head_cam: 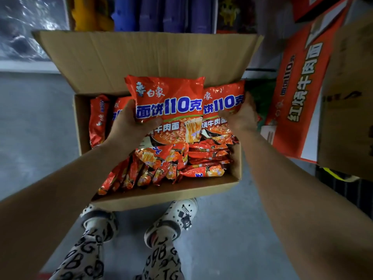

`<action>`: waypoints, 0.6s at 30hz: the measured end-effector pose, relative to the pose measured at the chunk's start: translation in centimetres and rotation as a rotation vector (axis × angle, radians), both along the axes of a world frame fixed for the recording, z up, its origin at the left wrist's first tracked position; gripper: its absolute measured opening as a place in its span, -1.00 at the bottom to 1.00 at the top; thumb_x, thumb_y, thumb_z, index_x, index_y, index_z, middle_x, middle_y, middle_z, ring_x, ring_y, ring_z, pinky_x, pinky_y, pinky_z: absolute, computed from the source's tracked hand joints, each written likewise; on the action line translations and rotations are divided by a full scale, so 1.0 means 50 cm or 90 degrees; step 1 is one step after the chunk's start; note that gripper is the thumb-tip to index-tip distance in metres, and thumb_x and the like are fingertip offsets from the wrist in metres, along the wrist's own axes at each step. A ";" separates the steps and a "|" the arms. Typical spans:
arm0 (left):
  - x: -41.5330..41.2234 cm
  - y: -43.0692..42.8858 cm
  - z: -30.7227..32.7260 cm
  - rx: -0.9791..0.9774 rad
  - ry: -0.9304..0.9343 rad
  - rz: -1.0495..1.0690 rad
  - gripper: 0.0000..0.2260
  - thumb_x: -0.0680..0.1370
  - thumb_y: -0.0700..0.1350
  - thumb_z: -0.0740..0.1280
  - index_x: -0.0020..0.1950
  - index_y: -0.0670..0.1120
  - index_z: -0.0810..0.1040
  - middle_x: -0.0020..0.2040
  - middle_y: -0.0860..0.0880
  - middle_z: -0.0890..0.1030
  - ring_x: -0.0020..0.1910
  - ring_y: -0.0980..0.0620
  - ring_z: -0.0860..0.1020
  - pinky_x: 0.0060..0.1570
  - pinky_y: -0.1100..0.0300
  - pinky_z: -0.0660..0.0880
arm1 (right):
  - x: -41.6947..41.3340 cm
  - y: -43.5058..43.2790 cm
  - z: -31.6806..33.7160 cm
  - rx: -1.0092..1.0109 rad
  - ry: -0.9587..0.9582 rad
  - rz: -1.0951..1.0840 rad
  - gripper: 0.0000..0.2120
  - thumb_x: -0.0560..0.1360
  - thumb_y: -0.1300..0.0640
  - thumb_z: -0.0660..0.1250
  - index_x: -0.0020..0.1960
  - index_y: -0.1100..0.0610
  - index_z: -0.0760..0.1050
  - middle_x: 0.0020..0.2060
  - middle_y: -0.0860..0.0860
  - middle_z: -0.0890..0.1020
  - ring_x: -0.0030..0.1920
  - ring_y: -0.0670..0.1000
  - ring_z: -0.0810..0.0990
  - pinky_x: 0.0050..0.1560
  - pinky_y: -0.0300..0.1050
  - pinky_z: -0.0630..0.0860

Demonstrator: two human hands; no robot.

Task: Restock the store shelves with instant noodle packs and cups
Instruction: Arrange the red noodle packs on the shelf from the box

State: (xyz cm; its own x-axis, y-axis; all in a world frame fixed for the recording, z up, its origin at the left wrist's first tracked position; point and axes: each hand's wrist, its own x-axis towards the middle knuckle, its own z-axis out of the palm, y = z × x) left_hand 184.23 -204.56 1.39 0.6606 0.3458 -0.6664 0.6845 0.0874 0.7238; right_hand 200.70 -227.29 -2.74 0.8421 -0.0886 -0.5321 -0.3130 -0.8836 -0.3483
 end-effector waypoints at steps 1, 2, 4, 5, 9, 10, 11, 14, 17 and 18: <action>-0.001 -0.001 -0.001 0.004 0.001 0.002 -0.42 0.41 0.02 0.54 0.38 0.07 0.41 0.19 0.11 0.61 0.17 0.09 0.59 0.20 -0.09 0.54 | -0.005 0.000 0.005 -0.002 -0.018 -0.006 -0.07 0.30 0.02 0.62 0.52 0.10 0.19 0.42 0.10 0.40 0.41 0.17 0.40 0.38 0.19 0.39; -0.002 -0.002 0.001 0.006 0.005 0.002 -0.43 0.42 0.00 0.52 0.38 0.06 0.40 0.19 0.11 0.61 0.17 0.09 0.59 0.19 -0.08 0.54 | -0.008 -0.001 0.014 -0.008 -0.028 -0.016 -0.08 0.29 0.03 0.62 0.50 0.12 0.21 0.41 0.11 0.40 0.40 0.16 0.41 0.36 0.15 0.40; -0.004 -0.001 0.007 0.002 0.010 0.000 -0.42 0.42 0.01 0.52 0.39 0.06 0.39 0.20 0.10 0.60 0.17 0.09 0.59 0.18 -0.07 0.55 | -0.012 -0.006 0.035 -0.013 -0.020 -0.044 -0.16 0.30 0.02 0.62 0.44 0.14 0.29 0.36 0.12 0.46 0.35 0.15 0.45 0.33 0.09 0.43; -0.006 0.000 0.010 0.000 0.009 0.000 -0.42 0.42 0.01 0.52 0.39 0.07 0.39 0.20 0.10 0.61 0.17 0.09 0.59 0.18 -0.08 0.55 | -0.013 -0.008 0.045 -0.005 0.001 -0.056 -0.25 0.31 0.01 0.61 0.39 0.14 0.36 0.31 0.11 0.52 0.31 0.14 0.50 0.30 0.08 0.46; -0.016 0.004 0.036 -0.010 0.010 0.010 -0.45 0.43 -0.02 0.51 0.37 0.09 0.40 0.21 0.09 0.60 0.19 0.06 0.58 0.21 -0.10 0.53 | -0.033 -0.001 0.105 0.058 0.064 -0.101 -0.50 0.36 0.07 0.59 0.24 0.10 0.54 0.17 0.04 0.65 0.14 0.06 0.64 0.17 -0.06 0.54; -0.021 0.004 0.045 -0.010 0.010 0.014 -0.46 0.44 -0.02 0.51 0.36 0.10 0.39 0.21 0.09 0.60 0.19 0.06 0.57 0.22 -0.09 0.52 | -0.043 0.005 0.124 0.058 0.061 -0.103 -0.51 0.37 0.08 0.58 0.25 0.09 0.54 0.17 0.03 0.65 0.15 0.06 0.63 0.12 -0.12 0.52; -0.027 0.005 0.053 -0.008 0.010 0.014 -0.46 0.44 -0.02 0.51 0.36 0.11 0.39 0.20 0.10 0.59 0.19 0.06 0.57 0.22 -0.08 0.52 | -0.056 0.013 0.143 0.042 0.052 -0.098 -0.51 0.39 0.07 0.57 0.27 0.09 0.52 0.19 0.03 0.64 0.16 0.06 0.63 0.07 -0.16 0.47; -0.047 0.011 0.095 -0.015 -0.001 0.023 -0.50 0.47 -0.03 0.49 0.35 0.11 0.39 0.16 0.14 0.59 0.15 0.11 0.57 0.15 0.04 0.53 | -0.107 0.040 0.211 -0.012 -0.004 -0.105 -0.55 0.46 0.08 0.51 0.30 0.10 0.49 0.22 0.05 0.62 0.19 0.10 0.61 0.00 -0.20 0.38; -0.071 0.028 0.154 -0.013 -0.012 0.037 -0.53 0.49 -0.03 0.47 0.36 0.12 0.40 0.11 0.18 0.60 0.08 0.18 0.58 0.05 0.13 0.53 | -0.160 0.060 0.291 -0.007 -0.052 -0.133 -0.58 0.50 0.13 0.47 0.31 0.13 0.46 0.24 0.06 0.59 0.23 0.10 0.57 0.08 -0.18 0.41; -0.079 0.035 0.172 -0.020 -0.010 0.055 -0.54 0.49 -0.04 0.48 0.34 0.12 0.42 0.13 0.16 0.61 0.10 0.13 0.59 0.10 0.07 0.54 | -0.177 0.063 0.315 0.002 -0.062 -0.142 -0.57 0.51 0.15 0.46 0.33 0.13 0.46 0.26 0.05 0.57 0.25 0.10 0.55 0.13 -0.15 0.42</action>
